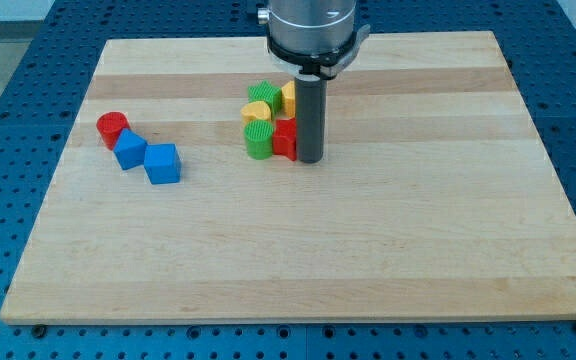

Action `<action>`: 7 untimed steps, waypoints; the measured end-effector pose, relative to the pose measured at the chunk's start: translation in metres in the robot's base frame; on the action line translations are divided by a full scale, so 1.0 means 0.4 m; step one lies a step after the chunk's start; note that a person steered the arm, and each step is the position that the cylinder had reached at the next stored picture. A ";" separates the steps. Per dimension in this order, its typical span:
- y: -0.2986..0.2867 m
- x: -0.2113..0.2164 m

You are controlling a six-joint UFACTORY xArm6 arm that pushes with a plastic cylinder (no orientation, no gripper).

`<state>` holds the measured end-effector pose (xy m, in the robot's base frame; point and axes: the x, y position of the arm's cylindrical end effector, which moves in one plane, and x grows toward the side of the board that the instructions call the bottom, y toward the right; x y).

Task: Push the blue cube below the green circle

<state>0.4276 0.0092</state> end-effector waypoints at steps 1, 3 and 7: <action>0.000 0.009; -0.045 0.110; -0.474 0.195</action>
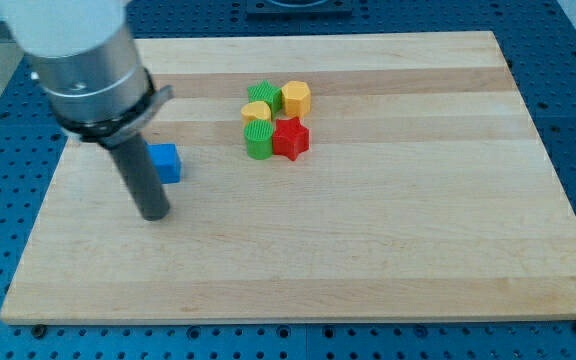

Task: Push the blue cube below the green circle

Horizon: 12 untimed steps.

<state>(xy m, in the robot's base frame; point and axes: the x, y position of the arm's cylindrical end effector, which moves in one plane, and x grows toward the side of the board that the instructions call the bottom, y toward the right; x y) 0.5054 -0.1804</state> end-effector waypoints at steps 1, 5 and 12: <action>-0.097 0.000; -0.158 -0.132; -0.021 -0.157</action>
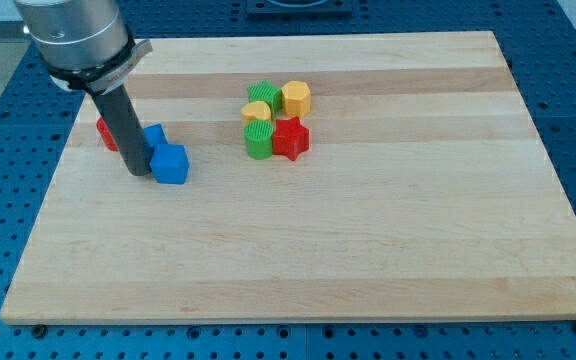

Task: Push the blue cube below the green circle

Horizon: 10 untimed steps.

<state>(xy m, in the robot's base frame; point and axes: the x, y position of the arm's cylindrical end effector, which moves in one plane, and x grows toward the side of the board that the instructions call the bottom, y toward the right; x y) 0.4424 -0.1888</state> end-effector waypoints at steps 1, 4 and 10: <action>0.013 0.007; 0.041 0.034; 0.134 0.013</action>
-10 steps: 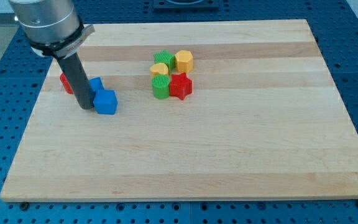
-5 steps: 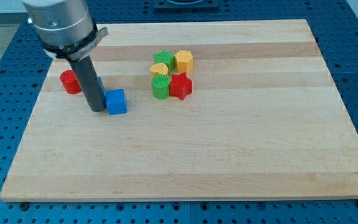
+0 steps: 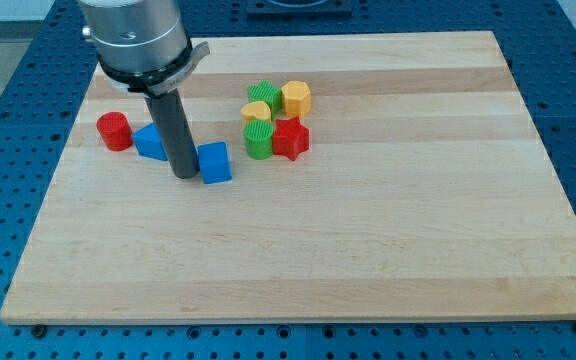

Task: Push the blue cube below the green circle

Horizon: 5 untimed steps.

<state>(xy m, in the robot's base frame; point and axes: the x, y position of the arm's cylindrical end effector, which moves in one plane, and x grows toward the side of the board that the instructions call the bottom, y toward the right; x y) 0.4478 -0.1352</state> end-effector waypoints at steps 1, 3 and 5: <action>0.027 0.000; 0.032 -0.009; 0.032 -0.050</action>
<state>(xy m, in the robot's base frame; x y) 0.4279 -0.1223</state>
